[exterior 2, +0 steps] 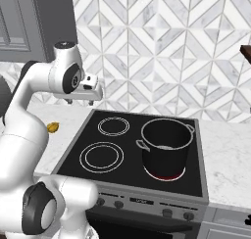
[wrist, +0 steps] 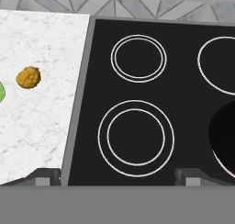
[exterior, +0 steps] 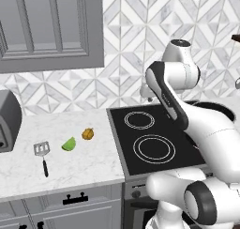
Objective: Put the lemon wedge and squash in the pot. Retrieve the spatula and lightly stir the vegetables in the pot.
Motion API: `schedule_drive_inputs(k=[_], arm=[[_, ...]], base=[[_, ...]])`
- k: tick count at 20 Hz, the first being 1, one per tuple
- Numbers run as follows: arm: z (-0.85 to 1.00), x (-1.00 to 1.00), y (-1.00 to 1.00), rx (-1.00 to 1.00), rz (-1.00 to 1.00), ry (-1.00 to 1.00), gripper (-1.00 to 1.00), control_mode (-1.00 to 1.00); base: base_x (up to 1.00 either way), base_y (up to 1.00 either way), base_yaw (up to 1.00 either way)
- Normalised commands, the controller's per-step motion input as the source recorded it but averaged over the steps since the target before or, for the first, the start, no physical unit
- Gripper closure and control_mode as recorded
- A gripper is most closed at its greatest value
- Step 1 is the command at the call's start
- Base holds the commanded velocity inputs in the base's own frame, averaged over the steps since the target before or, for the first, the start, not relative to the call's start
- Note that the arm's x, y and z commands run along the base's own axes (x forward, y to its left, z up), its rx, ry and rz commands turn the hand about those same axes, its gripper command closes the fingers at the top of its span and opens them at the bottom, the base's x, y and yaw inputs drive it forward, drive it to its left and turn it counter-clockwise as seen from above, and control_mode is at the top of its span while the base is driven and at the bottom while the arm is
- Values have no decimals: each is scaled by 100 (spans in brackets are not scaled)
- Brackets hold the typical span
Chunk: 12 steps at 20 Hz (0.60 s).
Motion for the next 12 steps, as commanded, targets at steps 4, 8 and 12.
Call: schedule_drive_inputs(k=[4, 8, 12], arm=[[0, 0, 0, 0, 0, 0, -100, 100], [-8, 9, 23, 0, 0, 3, -100, -100], [-49, 0, 77, 2, 1, 4, -100, -100]], base=[[91, 3, -2], [14, 5, 0], [0, 0, 0]])
